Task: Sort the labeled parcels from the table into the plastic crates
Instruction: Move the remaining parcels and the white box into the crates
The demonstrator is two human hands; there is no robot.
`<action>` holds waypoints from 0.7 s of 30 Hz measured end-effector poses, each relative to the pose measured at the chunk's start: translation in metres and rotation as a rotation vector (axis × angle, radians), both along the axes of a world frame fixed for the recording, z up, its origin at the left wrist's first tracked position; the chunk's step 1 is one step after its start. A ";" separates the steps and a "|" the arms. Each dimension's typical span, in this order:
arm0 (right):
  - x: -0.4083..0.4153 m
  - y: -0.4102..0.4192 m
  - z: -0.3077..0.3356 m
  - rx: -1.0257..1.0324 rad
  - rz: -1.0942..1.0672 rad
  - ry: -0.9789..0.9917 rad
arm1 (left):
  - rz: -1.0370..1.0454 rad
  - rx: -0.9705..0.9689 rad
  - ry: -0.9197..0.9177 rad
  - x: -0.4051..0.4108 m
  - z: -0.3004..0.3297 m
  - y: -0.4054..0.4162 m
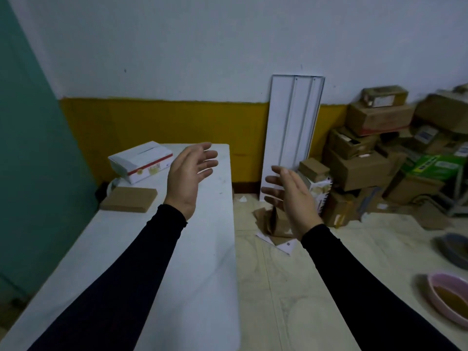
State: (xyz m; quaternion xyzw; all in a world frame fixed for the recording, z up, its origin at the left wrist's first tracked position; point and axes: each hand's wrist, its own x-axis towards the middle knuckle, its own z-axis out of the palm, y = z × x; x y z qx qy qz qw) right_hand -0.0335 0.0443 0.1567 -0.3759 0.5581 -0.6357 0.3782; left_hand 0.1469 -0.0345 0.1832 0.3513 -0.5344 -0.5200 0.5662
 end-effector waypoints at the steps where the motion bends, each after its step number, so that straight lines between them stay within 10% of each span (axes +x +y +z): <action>1: -0.016 -0.017 -0.003 0.002 0.027 0.006 | 0.028 0.002 -0.005 -0.015 -0.005 -0.014; 21: -0.007 -0.340 -0.025 0.119 0.752 0.221 | 0.776 0.198 0.170 0.005 -0.054 -0.207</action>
